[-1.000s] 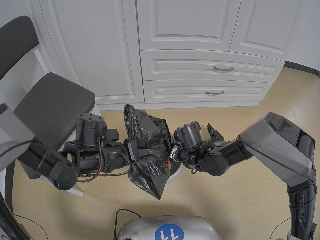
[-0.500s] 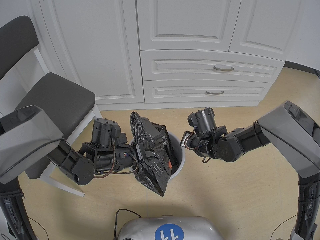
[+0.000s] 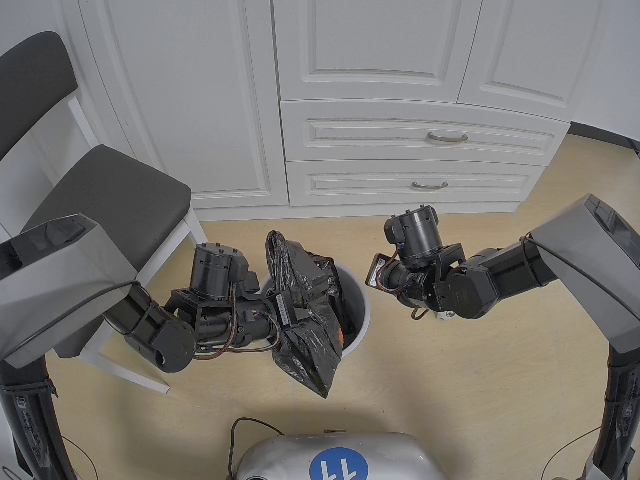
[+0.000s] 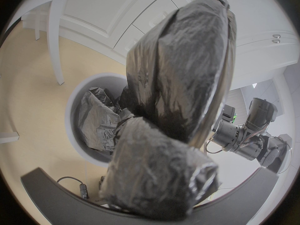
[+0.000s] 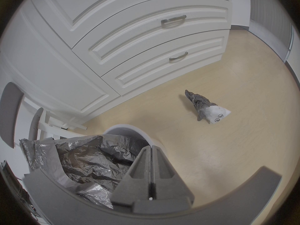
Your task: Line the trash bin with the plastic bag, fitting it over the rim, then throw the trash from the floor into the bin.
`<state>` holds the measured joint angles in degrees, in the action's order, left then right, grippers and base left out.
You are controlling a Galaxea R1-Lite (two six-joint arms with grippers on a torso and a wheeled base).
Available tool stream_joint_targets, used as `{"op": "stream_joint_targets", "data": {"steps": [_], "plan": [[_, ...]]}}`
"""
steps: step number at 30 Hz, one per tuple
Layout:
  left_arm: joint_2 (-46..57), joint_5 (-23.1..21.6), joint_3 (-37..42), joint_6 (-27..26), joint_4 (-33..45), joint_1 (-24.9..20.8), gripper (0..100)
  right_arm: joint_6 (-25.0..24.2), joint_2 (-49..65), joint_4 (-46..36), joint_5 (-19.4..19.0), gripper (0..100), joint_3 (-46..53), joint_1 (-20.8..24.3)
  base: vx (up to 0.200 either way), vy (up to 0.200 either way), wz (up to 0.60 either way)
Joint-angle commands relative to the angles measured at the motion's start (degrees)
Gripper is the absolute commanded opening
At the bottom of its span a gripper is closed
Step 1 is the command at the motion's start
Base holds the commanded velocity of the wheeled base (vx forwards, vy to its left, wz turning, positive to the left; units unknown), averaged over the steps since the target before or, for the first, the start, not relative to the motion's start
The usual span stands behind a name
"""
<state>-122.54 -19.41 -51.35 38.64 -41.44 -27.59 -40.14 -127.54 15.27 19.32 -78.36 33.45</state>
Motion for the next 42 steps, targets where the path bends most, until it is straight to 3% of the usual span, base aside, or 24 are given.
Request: {"op": "stream_joint_targets", "data": {"steps": [1,8,12,13,17,20,22,23,34,42], "plan": [[1.07,-0.02,0.99,-0.06,-0.05,-0.98,100,0.94,3.08,0.11,0.01,0,1.98,0.39,0.000,0.000,0.00],[4.59,-0.19,3.89,-1.82,-0.14,-1.07,100,3.93,5.02,0.55,0.54,0,5.68,2.41,0.000,0.000,0.00],[7.93,-0.19,6.17,-5.86,-0.05,-1.07,100,5.25,6.51,0.63,0.63,0,8.22,4.69,0.000,0.000,0.00],[10.83,-0.19,8.46,-10.34,-0.05,-1.07,100,6.22,7.74,0.81,0.98,0,10.51,6.80,0.000,0.000,0.00],[13.03,0.16,11.00,-17.37,-0.05,-0.45,100,6.66,8.36,0.90,2.91,0,12.18,9.79,0.000,0.000,0.00],[12.76,3.76,12.15,-23.35,-0.05,1.04,100,6.66,7.74,0.98,4.14,0,12.53,11.29,0.000,0.000,0.00],[12.50,5.26,12.15,-24.58,-0.14,1.13,100,6.66,7.48,0.98,4.23,0,12.53,11.55,0.000,0.000,0.00],[11.53,7.98,12.06,-26.25,-0.14,1.13,100,6.66,6.42,1.07,4.32,0,12.53,11.72,0.000,0.000,0.00],[4.50,15.36,10.92,-28.01,-6.03,1.04,100,7.54,-2.98,10.04,6.78,0,10.42,11.64,0.000,0.000,0.00],[3.89,15.54,10.83,-27.92,-7.26,1.13,100,6.83,-4.03,14.08,7.13,0,8.93,10.49,0.000,0.000,0.00]]}}
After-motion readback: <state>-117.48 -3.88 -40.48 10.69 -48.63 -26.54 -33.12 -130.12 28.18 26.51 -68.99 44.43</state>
